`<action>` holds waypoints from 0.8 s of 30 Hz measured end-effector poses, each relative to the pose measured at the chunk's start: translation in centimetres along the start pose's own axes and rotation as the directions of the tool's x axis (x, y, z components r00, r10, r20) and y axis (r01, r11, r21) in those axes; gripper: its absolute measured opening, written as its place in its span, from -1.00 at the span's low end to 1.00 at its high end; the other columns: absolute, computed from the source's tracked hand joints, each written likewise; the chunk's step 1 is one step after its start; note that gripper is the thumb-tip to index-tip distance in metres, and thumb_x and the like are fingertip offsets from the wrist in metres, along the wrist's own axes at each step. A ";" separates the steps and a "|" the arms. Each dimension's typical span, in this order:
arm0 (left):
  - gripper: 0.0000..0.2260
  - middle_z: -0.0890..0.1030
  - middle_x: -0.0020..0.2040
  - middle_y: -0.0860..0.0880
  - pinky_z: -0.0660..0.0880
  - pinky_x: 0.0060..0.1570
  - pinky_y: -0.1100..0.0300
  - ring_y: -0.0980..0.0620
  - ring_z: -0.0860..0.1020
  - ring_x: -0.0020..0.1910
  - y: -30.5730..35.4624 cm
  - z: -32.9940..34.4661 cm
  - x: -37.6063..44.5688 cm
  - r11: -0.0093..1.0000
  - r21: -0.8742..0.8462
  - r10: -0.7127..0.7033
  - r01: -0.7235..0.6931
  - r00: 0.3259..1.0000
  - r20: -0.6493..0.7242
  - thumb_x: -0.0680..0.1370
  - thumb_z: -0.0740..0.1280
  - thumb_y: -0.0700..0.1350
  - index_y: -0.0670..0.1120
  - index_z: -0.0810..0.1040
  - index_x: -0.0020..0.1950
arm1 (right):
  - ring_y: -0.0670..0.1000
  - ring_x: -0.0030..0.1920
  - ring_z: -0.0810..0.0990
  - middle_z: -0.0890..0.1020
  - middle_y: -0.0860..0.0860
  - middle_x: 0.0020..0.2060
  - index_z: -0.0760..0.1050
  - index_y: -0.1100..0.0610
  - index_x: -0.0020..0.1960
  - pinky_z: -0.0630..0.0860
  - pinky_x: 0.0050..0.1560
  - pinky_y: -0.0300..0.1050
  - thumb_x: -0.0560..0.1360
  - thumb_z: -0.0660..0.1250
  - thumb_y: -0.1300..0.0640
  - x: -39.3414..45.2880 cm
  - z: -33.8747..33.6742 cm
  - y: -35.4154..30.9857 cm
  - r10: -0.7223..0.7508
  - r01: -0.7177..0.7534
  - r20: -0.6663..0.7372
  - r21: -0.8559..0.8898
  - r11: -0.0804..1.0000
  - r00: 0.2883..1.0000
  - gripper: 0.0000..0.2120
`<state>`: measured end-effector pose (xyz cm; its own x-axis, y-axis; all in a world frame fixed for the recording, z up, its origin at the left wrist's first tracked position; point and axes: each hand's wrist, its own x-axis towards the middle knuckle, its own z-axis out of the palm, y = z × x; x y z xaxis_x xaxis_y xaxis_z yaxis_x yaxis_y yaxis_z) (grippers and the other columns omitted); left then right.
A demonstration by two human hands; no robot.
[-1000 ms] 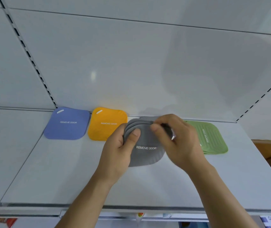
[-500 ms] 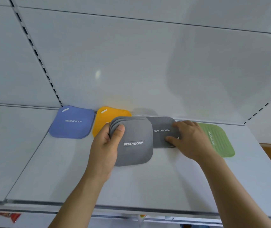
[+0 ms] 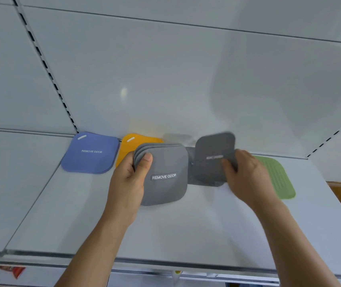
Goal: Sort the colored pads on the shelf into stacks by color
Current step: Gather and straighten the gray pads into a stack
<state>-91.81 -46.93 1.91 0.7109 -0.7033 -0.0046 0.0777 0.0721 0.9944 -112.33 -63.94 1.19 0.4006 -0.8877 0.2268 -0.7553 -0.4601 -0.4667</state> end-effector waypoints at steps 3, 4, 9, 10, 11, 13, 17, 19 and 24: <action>-0.82 0.74 0.11 0.06 0.55 0.30 -0.24 -0.01 0.68 0.18 -0.1 0.0 0.3 1.000 0.015 0.007 -0.007 1.000 -0.016 0.64 0.36 0.12 0.10 0.68 0.14 | 0.30 -0.36 0.47 0.53 0.07 -0.44 0.23 0.12 -0.06 0.36 -0.30 0.11 0.64 0.20 0.17 -0.1 -4.0 -1.0 0.136 -0.142 0.039 0.261 0.955 0.990 -0.84; -0.84 0.75 0.11 0.07 0.56 0.31 -0.21 0.02 0.68 0.17 -0.1 0.0 0.5 1.000 0.011 0.006 -0.006 1.000 -0.021 0.67 0.35 0.08 0.09 0.69 0.15 | 0.29 -0.38 0.56 0.60 0.10 -0.44 0.22 0.07 -0.05 0.50 -0.28 0.12 0.62 0.17 0.20 -0.3 -5.4 -1.4 0.134 -0.150 0.072 0.306 0.940 0.988 -0.87; -0.80 0.74 0.13 0.04 0.54 0.32 -0.26 -0.03 0.67 0.19 0.1 0.7 0.8 0.999 -0.034 -0.029 0.029 1.000 0.004 0.63 0.34 0.11 0.09 0.70 0.14 | -0.07 -0.35 0.62 0.68 -0.13 -0.30 0.37 -0.13 -0.02 0.47 -0.30 -0.21 0.52 0.30 0.24 -1.6 -10.9 -2.8 -0.091 0.059 0.173 0.179 0.982 0.981 -0.73; -0.81 0.74 0.12 0.03 0.53 0.33 -0.28 -0.03 0.67 0.18 0.2 0.9 0.8 0.998 -0.048 -0.041 0.042 0.999 0.016 0.64 0.34 0.10 0.08 0.70 0.13 | -0.06 -0.31 0.60 0.67 -0.18 -0.27 0.42 -0.17 -0.01 0.47 -0.28 -0.22 0.50 0.38 0.20 -1.9 -11.7 -3.2 -0.138 0.116 0.157 0.141 0.983 0.978 -0.71; -0.82 0.74 0.13 0.00 0.52 0.34 -0.30 -0.04 0.67 0.17 0.3 1.0 0.8 0.997 -0.058 -0.056 0.057 0.998 0.029 0.65 0.34 0.07 0.06 0.69 0.14 | -0.05 -0.28 0.59 0.66 -0.20 -0.25 0.47 -0.20 -0.01 0.48 -0.21 -0.23 0.48 0.45 0.16 -2.1 -12.2 -3.5 -0.177 0.158 0.134 0.146 0.977 0.975 -0.72; -0.82 0.73 0.14 -0.06 0.49 0.35 -0.34 -0.08 0.66 0.16 0.4 1.4 0.9 0.993 -0.075 -0.087 0.091 0.995 0.056 0.68 0.34 0.04 0.01 0.69 0.14 | -0.04 -0.22 0.59 0.66 -0.21 -0.24 0.58 -0.22 -0.05 0.47 -0.17 -0.27 0.45 0.51 0.08 -2.3 -12.3 -3.9 -0.217 0.188 0.105 0.231 0.955 0.971 -0.77; -0.80 0.72 0.19 -0.11 0.47 0.39 -0.30 -0.23 0.61 0.31 0.7 2.0 0.5 0.980 -0.122 -0.140 0.156 0.981 0.136 0.71 0.29 -0.04 -0.05 0.69 0.18 | -0.05 -0.08 0.65 0.70 -0.20 -0.09 0.63 -0.23 -0.01 0.53 -0.09 -0.17 0.58 0.44 0.02 -2.4 -9.8 -5.2 -0.380 0.292 0.147 0.414 0.862 0.913 -0.88; -0.78 0.73 0.18 -0.14 0.49 0.36 -0.23 -0.24 0.62 0.29 1.0 2.3 0.1 0.974 -0.133 -0.156 0.181 0.971 0.179 0.72 0.27 -0.07 -0.10 0.68 0.20 | -0.11 -0.11 0.63 0.69 -0.21 -0.11 0.65 -0.14 0.00 0.47 -0.12 -0.32 0.60 0.40 0.08 -2.3 -7.8 -5.9 -0.439 0.330 0.181 0.432 0.839 0.880 -0.88; -0.74 0.72 0.21 -0.08 0.54 0.29 -0.09 -0.10 0.67 0.23 1.1 2.7 -0.9 0.965 -0.131 -0.179 0.228 0.935 0.306 0.73 0.21 -0.05 0.00 0.70 0.24 | -0.15 -0.07 0.60 0.66 -0.20 -0.10 0.68 0.00 0.07 0.47 -0.06 -0.32 0.60 0.42 0.16 -1.8 -3.1 -6.8 -0.531 0.491 0.032 0.336 0.803 0.847 -0.89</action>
<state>-94.27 -48.08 3.25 0.4367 -0.8870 -0.1503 0.3284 0.0016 0.9445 -109.48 -59.29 6.62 0.7569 -0.5068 0.4127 -0.2356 -0.8006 -0.5510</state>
